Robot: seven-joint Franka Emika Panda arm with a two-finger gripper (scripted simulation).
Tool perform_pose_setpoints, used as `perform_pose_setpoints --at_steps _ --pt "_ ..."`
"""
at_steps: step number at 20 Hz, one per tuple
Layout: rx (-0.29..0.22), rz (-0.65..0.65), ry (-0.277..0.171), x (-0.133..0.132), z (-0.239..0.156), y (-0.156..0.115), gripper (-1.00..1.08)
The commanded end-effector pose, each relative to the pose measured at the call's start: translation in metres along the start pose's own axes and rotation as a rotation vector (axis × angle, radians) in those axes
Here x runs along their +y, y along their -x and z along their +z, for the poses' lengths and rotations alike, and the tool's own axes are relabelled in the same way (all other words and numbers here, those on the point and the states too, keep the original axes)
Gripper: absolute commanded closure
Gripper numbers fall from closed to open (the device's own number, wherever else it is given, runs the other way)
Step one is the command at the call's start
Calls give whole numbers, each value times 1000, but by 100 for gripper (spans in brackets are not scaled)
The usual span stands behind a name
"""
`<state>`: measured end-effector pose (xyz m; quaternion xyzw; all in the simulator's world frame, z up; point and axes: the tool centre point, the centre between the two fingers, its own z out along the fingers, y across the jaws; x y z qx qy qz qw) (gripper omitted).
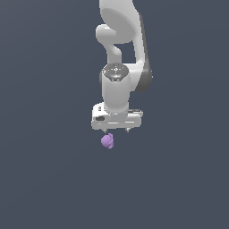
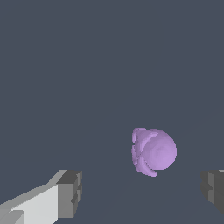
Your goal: Pick up the object and move it to a goal position.
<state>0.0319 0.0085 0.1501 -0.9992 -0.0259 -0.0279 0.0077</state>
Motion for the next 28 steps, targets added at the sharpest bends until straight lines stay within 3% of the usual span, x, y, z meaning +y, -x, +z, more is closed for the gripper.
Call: perform_pose_setpoints --at_steps 1,10,17,28 --pt "-19 12 5 16 20 2 -92" --pt "-55 32 15 47 58 10 -92" --pt "-55 33 15 47 64 11 -92" --pt "-56 33 15 48 109 13 -92"
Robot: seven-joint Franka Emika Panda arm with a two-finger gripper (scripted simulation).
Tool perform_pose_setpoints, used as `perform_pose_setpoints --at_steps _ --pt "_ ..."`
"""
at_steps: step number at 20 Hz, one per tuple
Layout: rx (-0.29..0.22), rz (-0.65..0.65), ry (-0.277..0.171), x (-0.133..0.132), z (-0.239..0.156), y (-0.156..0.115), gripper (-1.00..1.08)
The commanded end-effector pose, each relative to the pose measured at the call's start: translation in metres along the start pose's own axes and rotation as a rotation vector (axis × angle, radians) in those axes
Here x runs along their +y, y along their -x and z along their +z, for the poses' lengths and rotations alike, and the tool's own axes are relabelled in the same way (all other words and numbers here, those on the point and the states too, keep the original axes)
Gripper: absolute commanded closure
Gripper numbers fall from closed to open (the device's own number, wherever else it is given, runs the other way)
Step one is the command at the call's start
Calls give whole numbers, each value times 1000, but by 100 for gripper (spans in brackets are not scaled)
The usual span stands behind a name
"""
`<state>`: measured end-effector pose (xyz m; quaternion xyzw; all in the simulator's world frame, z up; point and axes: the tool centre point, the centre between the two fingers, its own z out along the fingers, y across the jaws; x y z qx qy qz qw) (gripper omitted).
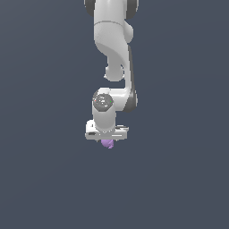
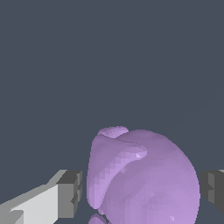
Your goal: Pick up the object and move it to a goal position.
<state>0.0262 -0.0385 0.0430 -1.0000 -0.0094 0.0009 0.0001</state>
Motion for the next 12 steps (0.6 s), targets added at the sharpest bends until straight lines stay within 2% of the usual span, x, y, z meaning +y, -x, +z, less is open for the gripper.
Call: perform_pose_setpoints --at_steps 1,2,3,12 --pt "2 0 0 0 3 -1 -92" --pt "2 0 0 0 3 -1 -92" --pt "2 0 0 0 3 -1 108" --pt "2 0 0 0 3 -1 108"
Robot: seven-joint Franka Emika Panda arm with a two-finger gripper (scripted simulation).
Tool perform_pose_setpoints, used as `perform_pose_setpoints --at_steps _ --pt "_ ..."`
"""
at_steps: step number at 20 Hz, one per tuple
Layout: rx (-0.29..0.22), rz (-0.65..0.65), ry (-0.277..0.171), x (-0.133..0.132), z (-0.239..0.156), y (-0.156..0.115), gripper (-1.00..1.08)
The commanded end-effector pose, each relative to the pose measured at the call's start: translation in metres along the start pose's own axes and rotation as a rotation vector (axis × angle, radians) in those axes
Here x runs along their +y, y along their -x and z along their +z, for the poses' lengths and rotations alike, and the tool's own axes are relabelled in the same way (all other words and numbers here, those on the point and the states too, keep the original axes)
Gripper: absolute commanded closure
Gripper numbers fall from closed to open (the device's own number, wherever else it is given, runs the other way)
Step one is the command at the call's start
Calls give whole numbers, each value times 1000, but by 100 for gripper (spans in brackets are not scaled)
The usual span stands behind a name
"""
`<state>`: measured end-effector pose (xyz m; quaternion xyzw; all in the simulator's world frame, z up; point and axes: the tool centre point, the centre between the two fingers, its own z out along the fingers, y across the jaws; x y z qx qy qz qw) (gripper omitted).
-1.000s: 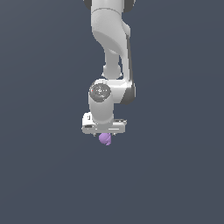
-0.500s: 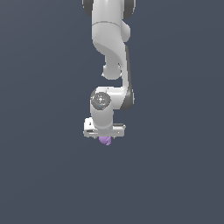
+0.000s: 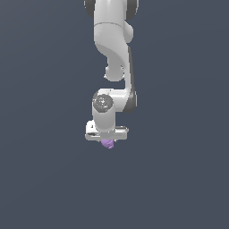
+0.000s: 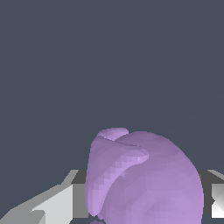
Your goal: Pick up the object and move it to a goal position.
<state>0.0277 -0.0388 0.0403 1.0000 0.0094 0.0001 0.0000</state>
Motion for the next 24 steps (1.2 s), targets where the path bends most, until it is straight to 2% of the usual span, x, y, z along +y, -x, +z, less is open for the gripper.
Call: perform_pose_setpoints --at_steps 1,12,24 --pt "0 0 0 0 0 0 108" --pt "0 0 0 14 -20 17 108" --pt "0 0 -1 64 -90 76 108"
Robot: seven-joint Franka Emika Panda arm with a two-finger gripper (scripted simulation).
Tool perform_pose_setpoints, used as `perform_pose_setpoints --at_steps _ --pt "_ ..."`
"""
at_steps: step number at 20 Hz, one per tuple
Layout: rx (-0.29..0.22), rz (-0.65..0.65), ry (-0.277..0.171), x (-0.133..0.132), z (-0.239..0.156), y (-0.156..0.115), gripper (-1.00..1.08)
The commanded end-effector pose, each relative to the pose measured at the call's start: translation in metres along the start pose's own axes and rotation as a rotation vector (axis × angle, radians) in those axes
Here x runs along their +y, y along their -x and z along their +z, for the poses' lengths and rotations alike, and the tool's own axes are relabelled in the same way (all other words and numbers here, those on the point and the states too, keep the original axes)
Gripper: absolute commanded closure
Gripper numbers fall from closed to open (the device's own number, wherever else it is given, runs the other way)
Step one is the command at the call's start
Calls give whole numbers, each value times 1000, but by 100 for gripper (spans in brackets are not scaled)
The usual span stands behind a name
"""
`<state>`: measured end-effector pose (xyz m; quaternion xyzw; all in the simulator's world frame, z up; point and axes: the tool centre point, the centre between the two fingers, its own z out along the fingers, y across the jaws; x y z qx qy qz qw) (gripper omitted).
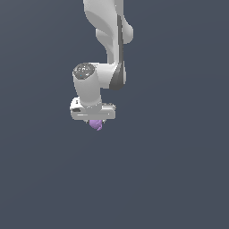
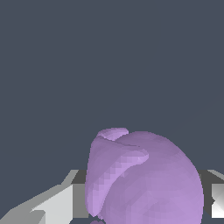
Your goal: Pick up the object and move it to a goal position.
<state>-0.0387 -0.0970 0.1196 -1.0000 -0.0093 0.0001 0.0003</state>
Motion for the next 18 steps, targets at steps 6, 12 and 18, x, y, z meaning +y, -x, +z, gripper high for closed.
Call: perform_pose_setpoints --at_steps 6,12,18 --pt "1 0 -1 32 -45 36 108" --pt "1 0 -1 48 -67 53 108" --pt "0 0 0 54 -76 58 108"
